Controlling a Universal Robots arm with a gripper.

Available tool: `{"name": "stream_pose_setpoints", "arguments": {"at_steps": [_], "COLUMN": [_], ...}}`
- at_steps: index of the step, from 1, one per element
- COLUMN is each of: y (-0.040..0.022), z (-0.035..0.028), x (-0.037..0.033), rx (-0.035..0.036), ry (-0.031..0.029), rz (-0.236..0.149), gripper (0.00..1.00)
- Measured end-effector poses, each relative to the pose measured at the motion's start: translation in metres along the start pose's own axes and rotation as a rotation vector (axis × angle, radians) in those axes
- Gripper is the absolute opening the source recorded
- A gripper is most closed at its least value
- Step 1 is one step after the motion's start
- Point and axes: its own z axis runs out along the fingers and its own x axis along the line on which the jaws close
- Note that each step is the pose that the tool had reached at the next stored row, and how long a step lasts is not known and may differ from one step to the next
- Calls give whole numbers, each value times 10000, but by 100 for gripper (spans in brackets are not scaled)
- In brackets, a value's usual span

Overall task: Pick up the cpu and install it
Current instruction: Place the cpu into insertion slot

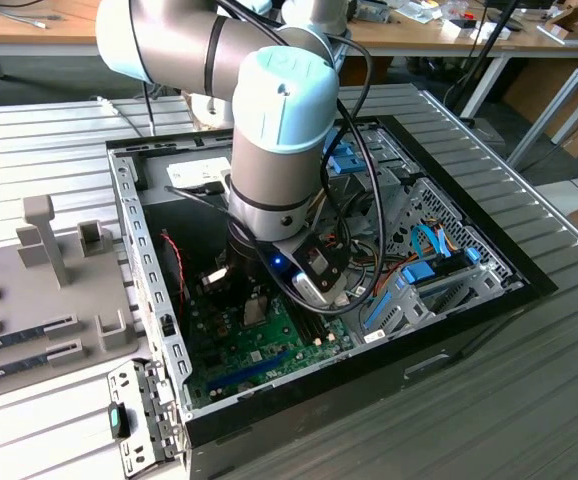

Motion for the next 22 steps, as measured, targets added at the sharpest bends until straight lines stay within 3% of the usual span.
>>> {"name": "stream_pose_setpoints", "arguments": {"at_steps": [5,10,22], "y": [-7,-9,-76], "z": [-1,0,8], "x": [3,20,11], "rx": [-6,-80,-78], "ry": [1,0,4], "rz": [-4,-1,39], "gripper": [41,41,41]}}
